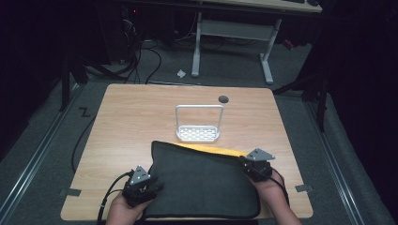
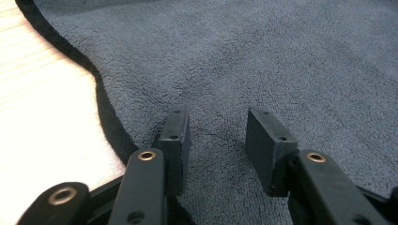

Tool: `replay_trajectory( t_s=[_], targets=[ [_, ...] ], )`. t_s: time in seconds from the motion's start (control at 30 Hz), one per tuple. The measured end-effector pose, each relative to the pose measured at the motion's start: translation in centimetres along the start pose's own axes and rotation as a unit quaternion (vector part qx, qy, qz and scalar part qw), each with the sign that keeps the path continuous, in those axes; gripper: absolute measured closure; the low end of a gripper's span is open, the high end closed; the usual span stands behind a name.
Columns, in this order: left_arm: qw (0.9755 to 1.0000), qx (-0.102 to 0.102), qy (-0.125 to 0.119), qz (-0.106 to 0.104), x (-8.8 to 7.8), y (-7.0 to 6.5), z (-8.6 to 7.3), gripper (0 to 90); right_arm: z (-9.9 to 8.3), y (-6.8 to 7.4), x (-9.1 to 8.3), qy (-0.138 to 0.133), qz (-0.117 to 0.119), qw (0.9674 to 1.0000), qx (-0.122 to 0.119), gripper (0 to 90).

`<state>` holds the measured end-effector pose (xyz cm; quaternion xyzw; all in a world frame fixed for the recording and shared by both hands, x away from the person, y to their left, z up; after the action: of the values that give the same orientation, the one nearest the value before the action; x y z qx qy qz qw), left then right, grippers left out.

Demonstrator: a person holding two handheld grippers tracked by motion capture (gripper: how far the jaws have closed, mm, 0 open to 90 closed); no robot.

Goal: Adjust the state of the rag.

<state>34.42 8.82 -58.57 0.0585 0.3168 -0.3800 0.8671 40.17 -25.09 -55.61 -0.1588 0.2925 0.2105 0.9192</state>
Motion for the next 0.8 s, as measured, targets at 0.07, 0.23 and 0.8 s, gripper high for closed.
replay_trajectory(
  t_s=[0.07, 0.23, 0.8],
  targets=[
    [1.0000, 0.000, 0.002, -0.001, -0.1, -0.1, -0.1, 60.1, 0.8, -1.3, 0.9, -0.001, -0.011, 0.9998, 0.016, 83.5],
    [1.0000, 0.003, 0.004, -0.001, -0.2, -0.3, -0.2, 60.0, 2.3, -4.1, 3.4, 0.009, -0.035, 0.9989, 0.030, 72.0],
    [1.0000, 0.005, 0.000, -0.006, -0.1, -0.4, -0.1, 56.8, 2.1, -0.7, 0.0, -0.013, -0.030, 0.9985, 0.044, 60.4]
  ],
)
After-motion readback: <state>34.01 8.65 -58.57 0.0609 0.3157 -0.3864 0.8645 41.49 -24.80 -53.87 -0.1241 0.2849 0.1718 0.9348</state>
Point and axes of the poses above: each handheld gripper's, and its own axes: x roughly forward along the jaws, z roughly out of its top, y roughly to its left, the point moved 8 cm from there along x, roughly forward along the jaws, and after that the axes turned 3 degrees about -y, right-handed, at the moved point
